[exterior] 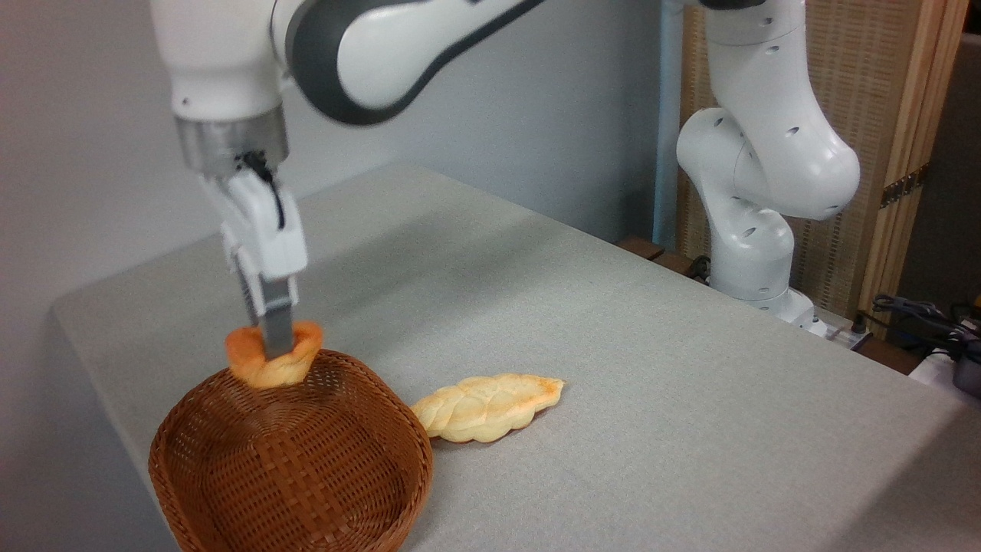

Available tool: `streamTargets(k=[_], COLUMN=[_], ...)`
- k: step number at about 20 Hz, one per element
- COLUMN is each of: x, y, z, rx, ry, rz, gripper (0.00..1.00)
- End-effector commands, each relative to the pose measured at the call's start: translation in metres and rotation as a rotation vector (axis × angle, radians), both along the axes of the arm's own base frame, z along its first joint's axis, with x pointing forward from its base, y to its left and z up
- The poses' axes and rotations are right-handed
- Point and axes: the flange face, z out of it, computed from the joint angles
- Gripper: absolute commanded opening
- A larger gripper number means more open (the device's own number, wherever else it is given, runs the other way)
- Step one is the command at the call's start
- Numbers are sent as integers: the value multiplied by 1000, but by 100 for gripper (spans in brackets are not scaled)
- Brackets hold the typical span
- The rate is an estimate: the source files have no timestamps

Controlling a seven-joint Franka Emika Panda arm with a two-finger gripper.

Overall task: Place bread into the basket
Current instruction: 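Carry the round roll over the wicker basket and lower it inside, then open the gripper and raise it away from the basket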

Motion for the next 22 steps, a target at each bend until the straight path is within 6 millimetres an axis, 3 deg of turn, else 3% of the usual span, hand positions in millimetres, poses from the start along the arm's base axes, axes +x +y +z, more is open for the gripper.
streamTargets(k=[1,5,13,15,18,22], x=[18,21,19,16,0,-34], y=[-13,-24,-26,-27,-16,17], z=[-26,-46,-44,-33,0,44], rx=[21,44,27,27,39,70], ry=[-10,-12,-9,-19,-16,35], rz=[-29,-62,-44,-43,-31,5], gripper=[97,100,100,100,100,100])
